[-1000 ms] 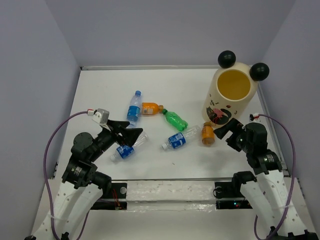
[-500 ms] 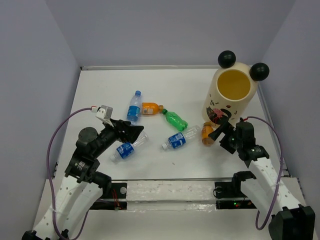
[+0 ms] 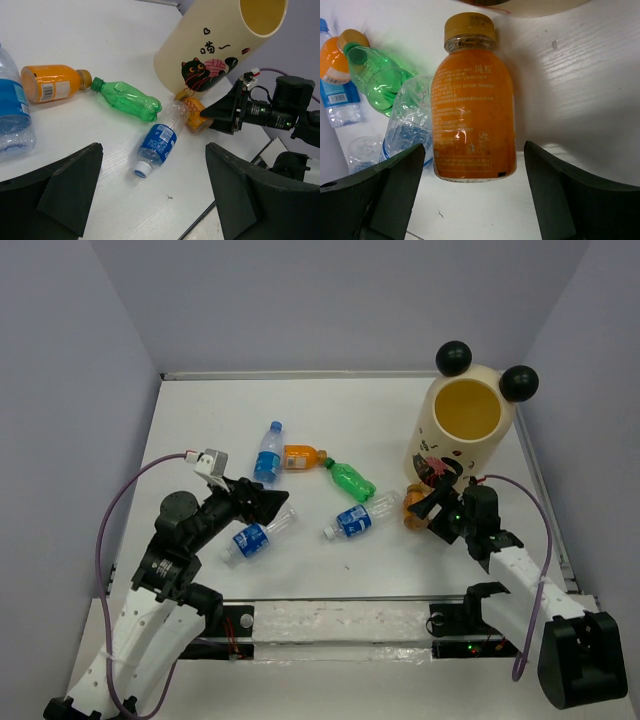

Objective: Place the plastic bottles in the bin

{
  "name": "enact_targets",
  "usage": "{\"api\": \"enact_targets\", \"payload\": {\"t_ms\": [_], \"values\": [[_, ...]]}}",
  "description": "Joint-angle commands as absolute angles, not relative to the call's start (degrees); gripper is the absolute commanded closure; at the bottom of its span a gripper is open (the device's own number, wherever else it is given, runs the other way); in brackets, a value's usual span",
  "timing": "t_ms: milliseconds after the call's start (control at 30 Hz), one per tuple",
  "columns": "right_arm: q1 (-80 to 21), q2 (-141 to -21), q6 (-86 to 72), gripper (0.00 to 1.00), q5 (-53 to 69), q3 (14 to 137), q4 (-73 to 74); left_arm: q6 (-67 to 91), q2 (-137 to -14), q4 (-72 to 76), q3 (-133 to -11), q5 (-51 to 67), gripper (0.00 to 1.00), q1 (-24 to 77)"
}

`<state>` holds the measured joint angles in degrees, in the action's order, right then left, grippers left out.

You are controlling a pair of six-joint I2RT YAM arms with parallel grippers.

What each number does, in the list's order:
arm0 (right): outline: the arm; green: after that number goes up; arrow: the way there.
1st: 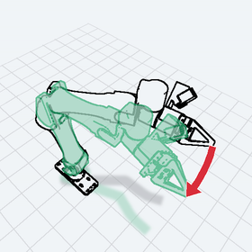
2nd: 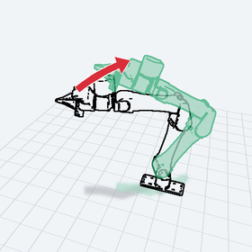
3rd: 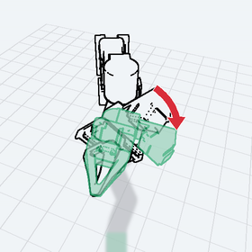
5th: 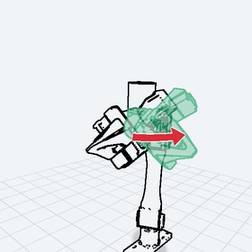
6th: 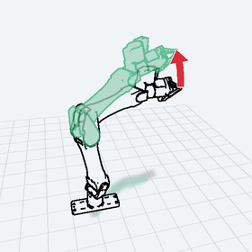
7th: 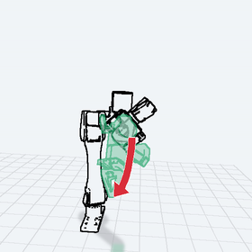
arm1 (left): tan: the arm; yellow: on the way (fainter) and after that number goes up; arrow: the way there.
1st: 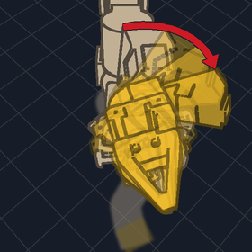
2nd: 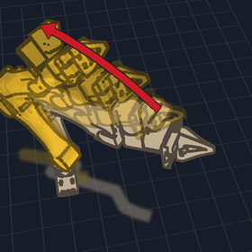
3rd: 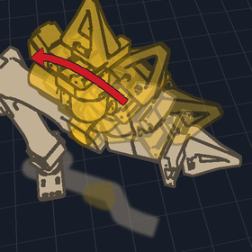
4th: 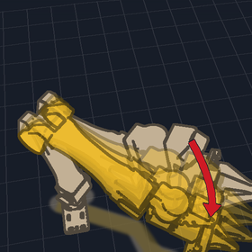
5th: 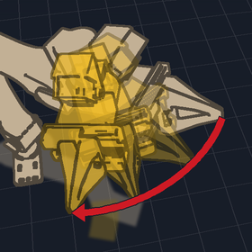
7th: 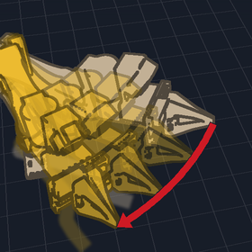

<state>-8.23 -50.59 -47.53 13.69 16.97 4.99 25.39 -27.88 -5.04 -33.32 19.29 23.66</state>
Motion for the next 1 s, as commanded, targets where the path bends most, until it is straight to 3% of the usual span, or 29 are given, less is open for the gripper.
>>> {"api": "enact_targets", "payload": {"t_ms": [0,267,333,467,633,767,967], "values": [[-8.0,-51.7,-47.9,0.19,11.9,16.4,-3.3,25.4,-28.1,-3.1,-32.8,20.1,0.07,23.9],[-8.0,-55.7,-47.8,0.34,12.2,15.5,-6.8,25.4,-28.4,-3.2,-32.9,19.9,0.07,23.9],[-8.0,-54.8,-47.5,0.47,12.2,15.2,-6.3,25.3,-28.4,-3.2,-32.8,19.8,0.07,23.8],[-8.0,-48.2,-47.6,0.55,10.6,15.0,1.3,25.3,-28.6,-3.2,-32.8,19.9,0.07,23.9],[-8.0,-32.6,-47.0,0.58,9.5,17.1,14.6,25.4,-28.7,-3.2,-32.9,20.0,0.07,23.8],[-8.0,-26.9,-47.1,0.6,12.7,19.8,23.4,25.2,-29.4,-3.3,-33.0,20.6,0.07,23.8],[-8.0,-20.8,-50.6,0.62,26.4,28.8,31.8,25.2,-29.6,-3.2,-33.0,20.9,0.07,23.8]]}}
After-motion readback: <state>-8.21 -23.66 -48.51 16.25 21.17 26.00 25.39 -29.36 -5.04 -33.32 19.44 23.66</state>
